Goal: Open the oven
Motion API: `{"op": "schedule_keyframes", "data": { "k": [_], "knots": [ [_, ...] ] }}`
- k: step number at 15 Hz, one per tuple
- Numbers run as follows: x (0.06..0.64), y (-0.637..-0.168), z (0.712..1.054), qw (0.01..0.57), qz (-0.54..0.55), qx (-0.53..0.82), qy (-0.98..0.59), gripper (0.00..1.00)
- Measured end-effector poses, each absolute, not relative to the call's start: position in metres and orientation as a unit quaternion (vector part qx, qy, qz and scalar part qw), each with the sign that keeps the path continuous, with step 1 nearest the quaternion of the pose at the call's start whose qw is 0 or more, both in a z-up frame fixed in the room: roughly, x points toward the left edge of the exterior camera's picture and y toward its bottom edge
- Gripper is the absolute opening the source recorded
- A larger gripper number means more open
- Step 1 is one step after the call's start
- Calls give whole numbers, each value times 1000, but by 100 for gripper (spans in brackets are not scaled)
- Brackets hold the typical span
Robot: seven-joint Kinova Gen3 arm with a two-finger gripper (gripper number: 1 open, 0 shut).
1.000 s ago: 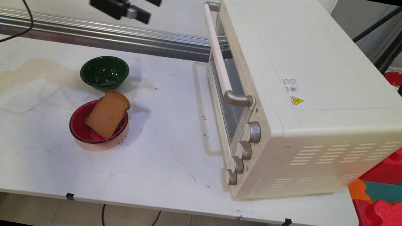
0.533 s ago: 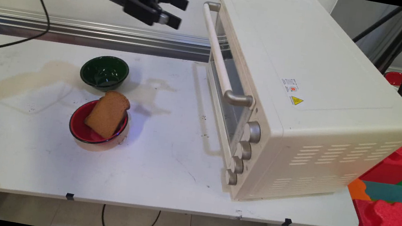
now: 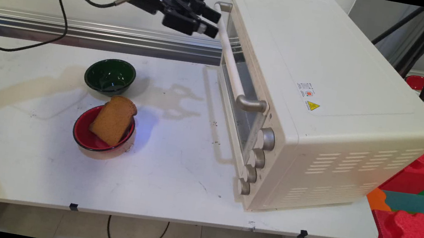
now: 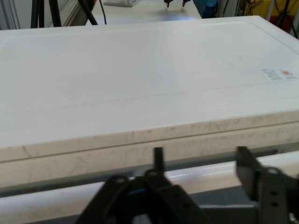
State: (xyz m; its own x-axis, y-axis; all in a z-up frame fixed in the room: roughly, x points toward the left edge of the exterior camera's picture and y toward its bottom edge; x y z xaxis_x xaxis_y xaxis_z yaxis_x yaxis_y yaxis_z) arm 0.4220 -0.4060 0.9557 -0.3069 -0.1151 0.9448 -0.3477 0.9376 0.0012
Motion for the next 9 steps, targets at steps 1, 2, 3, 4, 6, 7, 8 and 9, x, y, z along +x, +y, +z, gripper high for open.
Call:
{"op": "schedule_keyframes", "data": {
  "k": [1, 2, 3, 4, 6, 7, 8, 9],
  "knots": [
    [419, -407, 955, 570, 102, 144, -803, 0],
    [416, -409, 954, 568, 103, 143, -804, 0],
    [413, -410, 953, 567, 103, 143, -805, 0],
    [408, -412, 952, 565, 103, 142, -806, 0],
    [400, -414, 951, 562, 104, 141, -809, 0],
    [395, -416, 950, 560, 105, 141, -810, 0],
    [391, -417, 949, 558, 105, 140, -811, 0],
    [387, -419, 949, 556, 106, 141, -812, 0]
  ]
}}
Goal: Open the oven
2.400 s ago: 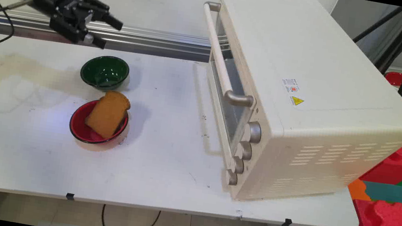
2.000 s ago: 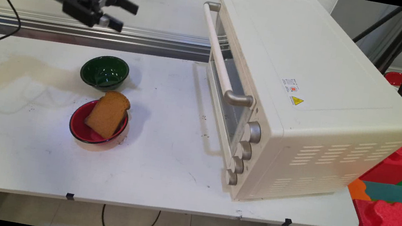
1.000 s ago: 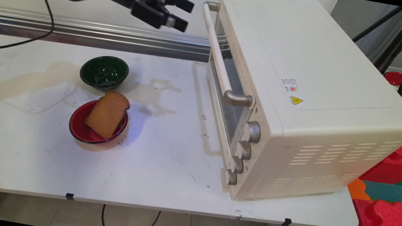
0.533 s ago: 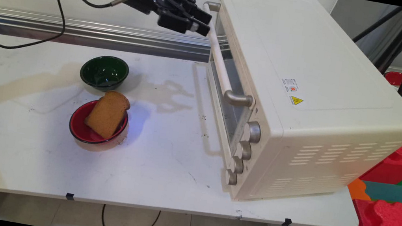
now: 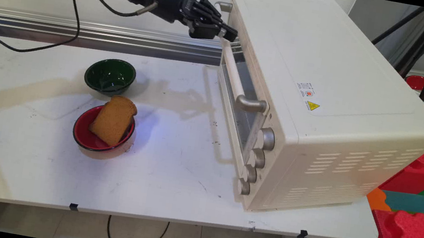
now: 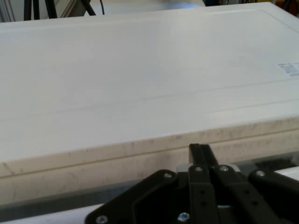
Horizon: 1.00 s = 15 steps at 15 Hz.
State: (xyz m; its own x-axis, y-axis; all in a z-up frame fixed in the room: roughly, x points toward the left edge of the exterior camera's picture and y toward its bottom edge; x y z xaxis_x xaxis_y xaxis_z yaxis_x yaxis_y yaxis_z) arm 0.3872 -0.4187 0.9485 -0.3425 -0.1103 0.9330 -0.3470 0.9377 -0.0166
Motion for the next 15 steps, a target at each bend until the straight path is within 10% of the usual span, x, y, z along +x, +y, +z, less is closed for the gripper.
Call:
{"op": "schedule_keyframes", "data": {
  "k": [15],
  "knots": [
    [378, -425, 930, 507, 134, 114, -844, 0]
  ]
}}
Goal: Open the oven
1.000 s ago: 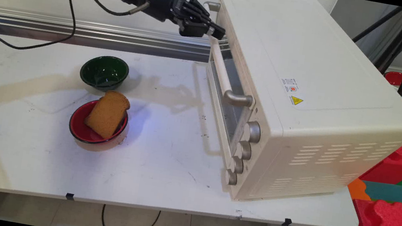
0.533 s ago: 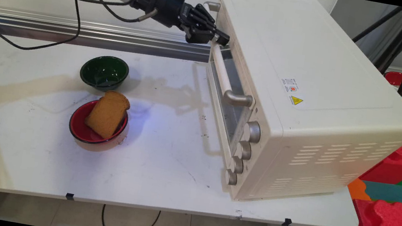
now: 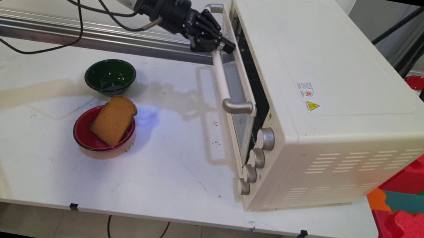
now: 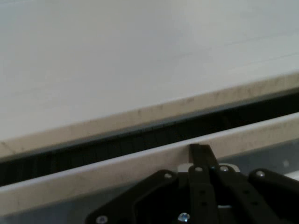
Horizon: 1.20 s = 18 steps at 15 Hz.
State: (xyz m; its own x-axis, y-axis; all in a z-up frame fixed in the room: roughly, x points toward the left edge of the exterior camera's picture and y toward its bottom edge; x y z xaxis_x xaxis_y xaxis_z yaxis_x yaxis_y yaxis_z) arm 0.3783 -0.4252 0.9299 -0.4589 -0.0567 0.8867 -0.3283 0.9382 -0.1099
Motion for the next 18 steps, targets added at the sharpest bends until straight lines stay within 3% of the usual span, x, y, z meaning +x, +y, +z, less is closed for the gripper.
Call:
{"op": "schedule_keyframes", "data": {
  "k": [18],
  "knots": [
    [439, -396, 901, 446, 131, 58, -883, 0]
  ]
}}
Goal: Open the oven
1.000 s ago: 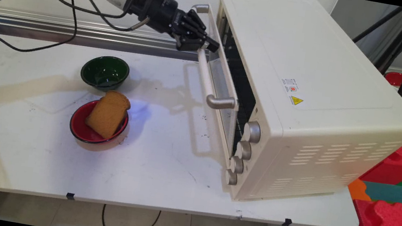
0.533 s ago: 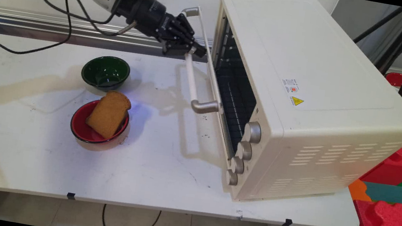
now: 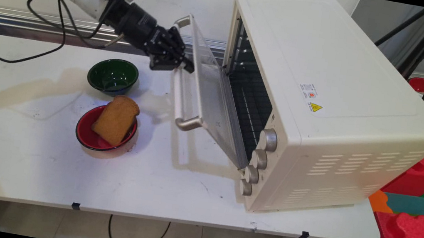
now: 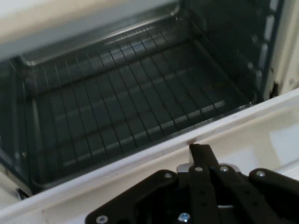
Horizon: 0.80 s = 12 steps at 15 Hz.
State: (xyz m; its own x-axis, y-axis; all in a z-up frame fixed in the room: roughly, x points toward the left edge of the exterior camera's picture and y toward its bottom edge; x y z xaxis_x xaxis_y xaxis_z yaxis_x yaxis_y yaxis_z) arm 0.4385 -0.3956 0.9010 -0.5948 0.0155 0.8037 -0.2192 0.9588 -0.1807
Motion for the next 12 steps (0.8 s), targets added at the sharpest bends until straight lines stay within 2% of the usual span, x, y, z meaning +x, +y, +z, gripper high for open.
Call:
{"op": "schedule_keyframes", "data": {
  "k": [12],
  "knots": [
    [473, -366, 857, 394, 99, 42, -913, 0]
  ]
}}
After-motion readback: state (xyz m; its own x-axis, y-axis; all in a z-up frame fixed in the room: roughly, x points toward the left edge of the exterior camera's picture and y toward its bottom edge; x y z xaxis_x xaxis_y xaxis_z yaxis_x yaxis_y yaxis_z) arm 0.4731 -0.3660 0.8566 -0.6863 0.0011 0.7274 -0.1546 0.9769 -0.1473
